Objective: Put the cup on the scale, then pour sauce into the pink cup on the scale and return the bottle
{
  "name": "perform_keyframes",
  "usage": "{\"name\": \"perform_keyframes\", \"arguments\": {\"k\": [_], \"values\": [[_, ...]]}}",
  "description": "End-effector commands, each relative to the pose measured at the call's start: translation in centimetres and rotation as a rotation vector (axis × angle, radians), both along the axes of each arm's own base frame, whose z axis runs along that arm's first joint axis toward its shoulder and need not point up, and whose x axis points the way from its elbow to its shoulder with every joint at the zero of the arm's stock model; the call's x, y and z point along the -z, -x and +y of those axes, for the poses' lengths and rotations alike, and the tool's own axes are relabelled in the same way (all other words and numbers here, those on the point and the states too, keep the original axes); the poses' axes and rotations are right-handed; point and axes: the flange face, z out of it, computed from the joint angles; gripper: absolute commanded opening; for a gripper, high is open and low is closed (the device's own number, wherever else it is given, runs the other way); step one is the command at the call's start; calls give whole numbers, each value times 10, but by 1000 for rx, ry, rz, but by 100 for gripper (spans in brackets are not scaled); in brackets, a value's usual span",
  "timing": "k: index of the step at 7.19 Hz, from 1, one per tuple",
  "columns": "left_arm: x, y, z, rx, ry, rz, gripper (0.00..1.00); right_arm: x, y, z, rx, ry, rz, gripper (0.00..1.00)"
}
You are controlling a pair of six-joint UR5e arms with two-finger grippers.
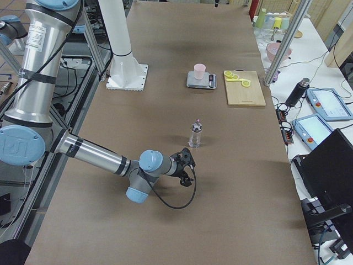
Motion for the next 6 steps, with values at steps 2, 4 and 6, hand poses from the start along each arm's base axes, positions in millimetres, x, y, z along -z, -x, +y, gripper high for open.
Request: {"name": "perform_keyframes", "arguments": {"k": [2, 4, 6], "values": [[-69, 57, -14, -88, -40, -53, 98, 19, -66, -118, 11, 238, 93, 100], [-116, 101, -14, -85, -9, -55, 98, 31, -109, -157, 142, 352, 124, 100], [-190, 139, 48, -43, -20, -49, 98, 22, -131, -147, 207, 403, 150, 100]]}}
